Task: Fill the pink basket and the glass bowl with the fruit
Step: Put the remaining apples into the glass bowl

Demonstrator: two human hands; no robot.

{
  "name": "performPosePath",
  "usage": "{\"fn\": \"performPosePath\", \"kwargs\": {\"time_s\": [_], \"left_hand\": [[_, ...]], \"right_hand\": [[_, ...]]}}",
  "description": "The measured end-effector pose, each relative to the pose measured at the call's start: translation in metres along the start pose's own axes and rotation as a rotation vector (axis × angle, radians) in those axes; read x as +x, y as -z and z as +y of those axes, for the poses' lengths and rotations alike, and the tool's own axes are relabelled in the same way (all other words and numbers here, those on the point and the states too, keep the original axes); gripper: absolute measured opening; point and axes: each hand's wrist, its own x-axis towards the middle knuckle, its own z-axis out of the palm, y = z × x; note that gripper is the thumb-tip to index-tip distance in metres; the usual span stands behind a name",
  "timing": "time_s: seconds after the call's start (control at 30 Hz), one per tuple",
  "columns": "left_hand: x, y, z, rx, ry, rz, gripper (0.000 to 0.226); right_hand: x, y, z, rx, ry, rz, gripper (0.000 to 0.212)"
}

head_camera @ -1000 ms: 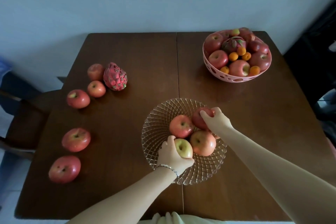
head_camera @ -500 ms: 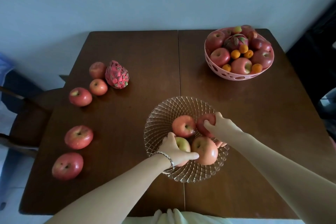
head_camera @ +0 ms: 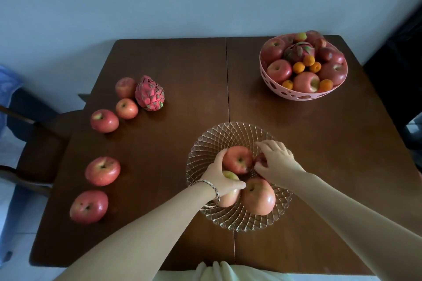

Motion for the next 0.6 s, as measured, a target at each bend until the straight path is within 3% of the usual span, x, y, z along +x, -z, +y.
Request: {"fn": "performPosePath", "kwargs": {"time_s": [0.13, 0.23, 0.33, 0.4, 0.43, 0.5, 0.6], "left_hand": [[0.002, 0.007, -0.004, -0.006, -0.009, -0.086, 0.109], [-0.001, 0.011, -0.008, 0.109, -0.007, -0.161, 0.121], [-0.014, 0.012, -0.013, 0.523, -0.024, -0.116, 0.129], [-0.029, 0.011, -0.02, 0.858, -0.085, 0.028, 0.132], [-0.034, 0.01, -0.026, 0.913, -0.073, 0.095, 0.135], [-0.038, 0.011, -0.037, 0.839, 0.048, 0.153, 0.141], [-0.034, 0.013, -0.05, 0.622, 0.116, 0.104, 0.145]], "right_hand": [[0.008, -0.001, -0.02, -0.139, 0.207, -0.115, 0.087], [0.015, -0.005, -0.031, -0.229, 0.213, -0.18, 0.089], [0.02, -0.007, -0.033, -0.237, 0.169, -0.16, 0.086], [0.022, -0.009, -0.031, -0.225, 0.149, -0.134, 0.085], [0.023, -0.009, -0.03, -0.221, 0.147, -0.128, 0.085], [0.024, -0.009, -0.028, -0.212, 0.147, -0.151, 0.086], [0.024, -0.008, -0.026, -0.237, 0.172, -0.203, 0.088]]}}
